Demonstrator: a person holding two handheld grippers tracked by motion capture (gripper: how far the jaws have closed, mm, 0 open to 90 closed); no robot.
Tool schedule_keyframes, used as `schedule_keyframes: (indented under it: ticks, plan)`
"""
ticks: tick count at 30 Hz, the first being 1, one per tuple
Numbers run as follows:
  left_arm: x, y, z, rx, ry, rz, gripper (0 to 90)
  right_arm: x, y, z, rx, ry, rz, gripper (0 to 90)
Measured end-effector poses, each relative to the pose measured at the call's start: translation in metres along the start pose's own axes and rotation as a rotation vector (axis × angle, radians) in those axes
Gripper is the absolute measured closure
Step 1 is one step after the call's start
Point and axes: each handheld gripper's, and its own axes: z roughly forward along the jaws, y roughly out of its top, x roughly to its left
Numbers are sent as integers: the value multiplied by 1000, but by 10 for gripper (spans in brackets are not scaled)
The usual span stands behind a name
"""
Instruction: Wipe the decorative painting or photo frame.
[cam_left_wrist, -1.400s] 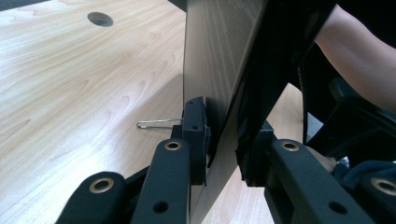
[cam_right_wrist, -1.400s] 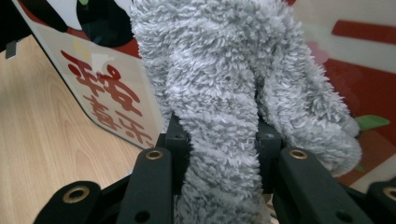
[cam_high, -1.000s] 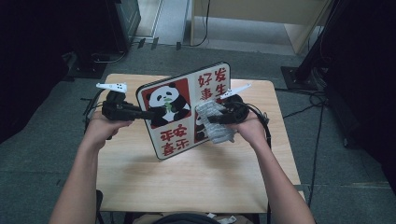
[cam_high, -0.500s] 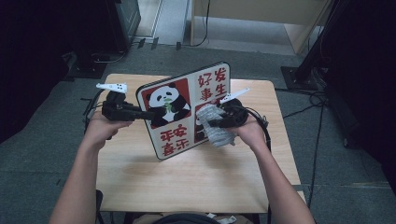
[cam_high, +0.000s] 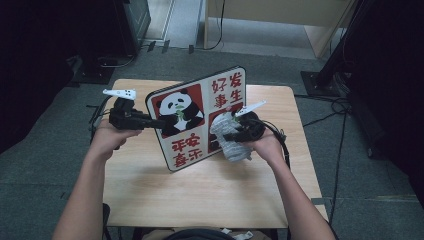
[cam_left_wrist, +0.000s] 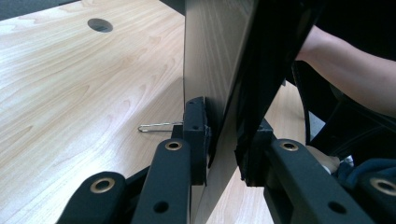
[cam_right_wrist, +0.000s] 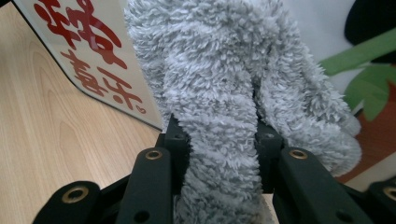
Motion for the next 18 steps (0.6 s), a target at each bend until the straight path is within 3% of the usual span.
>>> schedule_keyframes:
  ticks: [18]
  plan:
    - [0, 0, 1, 4, -5, -5, 759, -3, -20, 18, 16, 23, 22, 678]
